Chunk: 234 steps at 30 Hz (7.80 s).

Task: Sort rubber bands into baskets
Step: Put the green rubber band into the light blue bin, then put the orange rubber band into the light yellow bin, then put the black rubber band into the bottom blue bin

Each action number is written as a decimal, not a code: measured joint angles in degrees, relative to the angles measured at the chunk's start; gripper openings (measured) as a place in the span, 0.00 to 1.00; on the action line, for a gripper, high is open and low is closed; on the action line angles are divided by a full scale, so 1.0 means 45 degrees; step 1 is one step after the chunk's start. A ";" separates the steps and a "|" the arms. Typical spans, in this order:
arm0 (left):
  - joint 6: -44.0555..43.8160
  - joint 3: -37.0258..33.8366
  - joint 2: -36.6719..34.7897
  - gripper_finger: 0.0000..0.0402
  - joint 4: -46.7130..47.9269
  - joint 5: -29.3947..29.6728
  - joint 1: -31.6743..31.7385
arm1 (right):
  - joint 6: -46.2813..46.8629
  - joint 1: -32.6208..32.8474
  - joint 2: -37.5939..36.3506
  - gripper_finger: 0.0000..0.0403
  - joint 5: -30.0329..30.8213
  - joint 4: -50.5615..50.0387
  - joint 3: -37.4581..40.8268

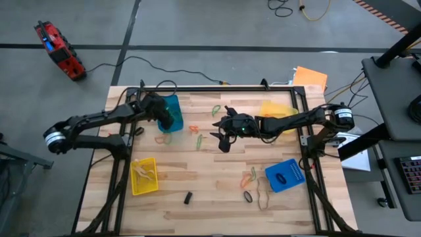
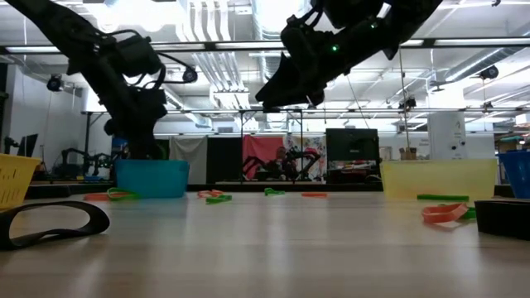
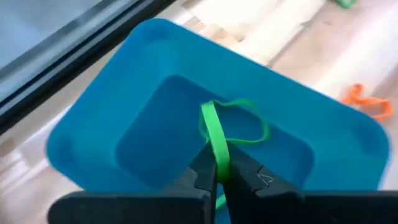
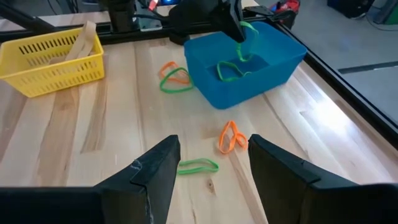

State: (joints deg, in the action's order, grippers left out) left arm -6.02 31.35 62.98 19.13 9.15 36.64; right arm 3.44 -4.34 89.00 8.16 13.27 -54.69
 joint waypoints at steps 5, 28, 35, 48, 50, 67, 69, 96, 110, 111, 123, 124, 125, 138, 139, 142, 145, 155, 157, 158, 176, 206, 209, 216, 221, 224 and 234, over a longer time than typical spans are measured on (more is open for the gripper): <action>-0.0011 0.0000 0.0218 0.07 0.0054 0.0199 0.0000 | 0.0244 0.0000 0.0008 0.46 0.0001 0.0000 0.0129; 0.0327 0.0005 -0.0729 0.30 -0.1849 0.0187 -0.2494 | 0.5079 0.0258 0.0008 0.46 -0.0497 -0.6189 -0.0508; 0.1287 0.0005 -0.1044 0.30 -0.4573 0.0180 -0.4976 | 0.5942 -0.0004 0.0125 0.45 0.0936 -0.9905 -0.2251; 0.1849 0.0005 -0.2058 0.30 -0.5482 0.0175 -0.6557 | 0.4456 -0.2069 0.2364 0.39 0.1211 -1.1214 -0.4596; 0.1849 0.0005 -0.2068 0.30 -0.5441 0.0180 -0.6552 | 0.4343 -0.2314 0.2731 0.39 0.1185 -1.1351 -0.4823; 0.1893 0.0005 -0.1302 0.30 -0.5367 0.0180 -0.6552 | 0.3787 -0.3397 0.5476 0.39 0.0564 -1.2189 -0.6144; 0.1893 0.0005 -0.1198 0.30 -0.5400 0.0180 -0.6552 | 0.3724 -0.3437 0.5689 0.39 0.0426 -1.2177 -0.6235; 0.1606 0.0005 -0.0776 0.30 -0.5390 0.0184 -0.6552 | 0.2415 -0.2787 0.4217 0.02 -0.0262 -1.2669 -0.6220; 0.1611 0.0005 -0.0771 0.30 -0.5405 0.0184 -0.6547 | 0.4830 -0.2456 0.0390 0.02 0.1854 -1.9335 -0.5366; 0.1660 0.0005 -0.0771 0.30 -0.5400 0.0184 -0.6547 | 0.5012 -0.2572 0.0074 0.02 0.1865 -1.9429 -0.5085; 0.1834 0.0005 -0.0771 0.30 -0.5405 0.0184 -0.6551 | 0.6335 -0.4539 -0.3096 0.07 0.2777 -1.7712 -0.0893; 0.1840 0.0005 -0.0771 0.30 -0.5445 0.0184 -0.6552 | 0.6263 -0.4698 -0.3308 0.09 0.2512 -1.7361 -0.0641; 0.1844 0.0005 -0.0772 0.30 -0.5508 0.0184 -0.6551 | 0.6209 -0.4833 -0.3477 0.11 0.2272 -1.7025 -0.0423; -0.0137 0.0005 -0.0771 0.30 -0.5591 -0.0227 -0.7352 | 0.6439 -0.3646 -0.4361 0.40 0.2068 -1.4838 -0.0248; -0.0383 0.0005 -0.0771 0.30 -0.5493 -0.0265 -0.7567 | 0.6205 -0.3256 -0.4471 0.41 0.2230 -1.4206 -0.0093; -0.1277 0.0005 -0.0771 0.30 -0.5069 -0.0309 -0.8203 | 0.5544 -0.2279 -0.4816 0.42 0.2352 -1.2371 0.0400; -0.2205 0.0022 -0.0771 0.30 -0.4532 -0.0398 -0.8748 | 0.5287 -0.1429 -0.4929 0.42 0.2390 -1.1189 0.0639; -0.6921 0.1279 -0.0711 0.30 -0.1136 -0.0411 -1.0883 | 0.4909 0.0952 -0.4737 0.37 0.2395 -0.9259 0.0925; -0.7724 0.1809 -0.0563 0.30 -0.0093 -0.0419 -1.1370 | 0.4902 0.1227 -0.4737 0.37 0.2416 -0.9232 0.0925; -0.8170 0.2097 -0.0467 0.30 0.0388 -0.0435 -1.1596 | 0.4902 0.1342 -0.4737 0.38 0.2414 -0.9237 0.0925; -1.4070 0.5511 0.3713 0.30 0.3134 -0.0850 -1.4162 | 0.4632 0.3572 -0.4737 0.50 0.2424 -0.9264 0.0975; -1.7142 1.0759 1.1030 0.57 0.6421 -0.1161 -1.5446 | 0.3698 0.4328 -0.4733 0.73 0.1418 -0.9266 0.2135; -1.7166 1.0624 1.1249 0.55 0.6432 -0.1166 -1.5494 | 0.3594 0.4328 -0.4733 0.74 0.1418 -0.9262 0.2135; -1.7151 1.0602 1.1609 0.46 0.6354 -0.1161 -1.5554 | 0.3566 0.4329 -0.4733 0.73 0.1418 -0.9266 0.2135; -1.7051 1.0593 1.1669 0.37 0.6280 -0.1156 -1.5607 | 0.3566 0.4328 -0.4733 0.73 0.1418 -0.9266 0.2135; -1.6901 1.0593 1.1668 0.27 0.6205 -0.1155 -1.5635 | 0.3600 0.4328 -0.4733 0.73 0.1418 -0.9262 0.2135; -1.4412 1.0828 1.0575 0.02 0.6140 0.1009 -1.5688 | 0.2688 0.4328 -0.4733 0.72 0.1422 -0.9214 0.2170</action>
State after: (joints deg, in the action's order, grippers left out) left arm -70.87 80.08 110.56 46.76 13.69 -33.95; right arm 15.54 15.14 67.70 14.56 -28.19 -44.92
